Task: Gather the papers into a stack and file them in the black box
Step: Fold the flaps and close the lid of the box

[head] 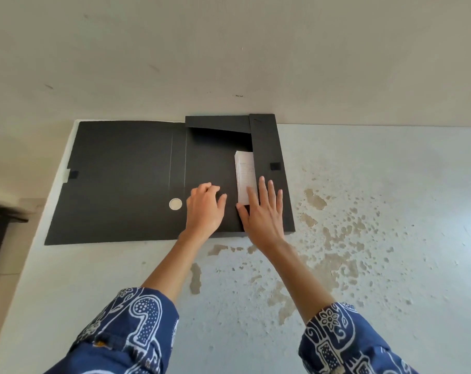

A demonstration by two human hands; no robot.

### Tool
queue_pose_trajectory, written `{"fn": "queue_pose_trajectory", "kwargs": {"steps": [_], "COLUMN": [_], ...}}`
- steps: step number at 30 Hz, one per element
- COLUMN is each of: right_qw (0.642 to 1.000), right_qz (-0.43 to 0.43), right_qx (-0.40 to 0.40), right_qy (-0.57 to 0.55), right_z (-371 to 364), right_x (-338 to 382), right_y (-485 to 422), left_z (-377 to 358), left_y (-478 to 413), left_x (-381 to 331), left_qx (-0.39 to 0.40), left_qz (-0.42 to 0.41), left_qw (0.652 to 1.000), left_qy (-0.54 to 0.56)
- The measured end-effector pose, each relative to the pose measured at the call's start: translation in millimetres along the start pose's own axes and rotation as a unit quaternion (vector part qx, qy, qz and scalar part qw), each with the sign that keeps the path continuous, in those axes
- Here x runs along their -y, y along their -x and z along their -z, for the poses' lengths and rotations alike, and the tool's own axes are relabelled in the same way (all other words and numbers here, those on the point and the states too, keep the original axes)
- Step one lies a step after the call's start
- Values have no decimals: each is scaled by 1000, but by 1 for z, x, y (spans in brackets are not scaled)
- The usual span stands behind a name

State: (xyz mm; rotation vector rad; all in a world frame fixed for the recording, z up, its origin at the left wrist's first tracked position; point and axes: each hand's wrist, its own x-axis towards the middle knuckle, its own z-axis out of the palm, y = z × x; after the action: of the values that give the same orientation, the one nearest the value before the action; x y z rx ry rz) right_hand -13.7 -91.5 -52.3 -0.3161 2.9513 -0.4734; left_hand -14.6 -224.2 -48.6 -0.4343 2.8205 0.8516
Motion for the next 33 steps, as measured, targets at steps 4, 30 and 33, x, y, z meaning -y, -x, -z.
{"fn": "queue_pose_trajectory", "kwargs": {"steps": [4,30,33], "right_qw": [996,977,976], "right_qz": [77,156,162], "right_qx": [37,34,27], "right_qy": [25,141,147], "right_z": [-18,-62,-65], "right_x": [37,72,69], "right_y": [15,25,24], "left_z": [24,109,122], "left_y": [9,28,28], "left_x": [45,220,236], "left_qx": [-56,-157,-173], "left_qz": [68,451,463], "left_qw": [996,879,862], "left_qy": [14,8,111]}}
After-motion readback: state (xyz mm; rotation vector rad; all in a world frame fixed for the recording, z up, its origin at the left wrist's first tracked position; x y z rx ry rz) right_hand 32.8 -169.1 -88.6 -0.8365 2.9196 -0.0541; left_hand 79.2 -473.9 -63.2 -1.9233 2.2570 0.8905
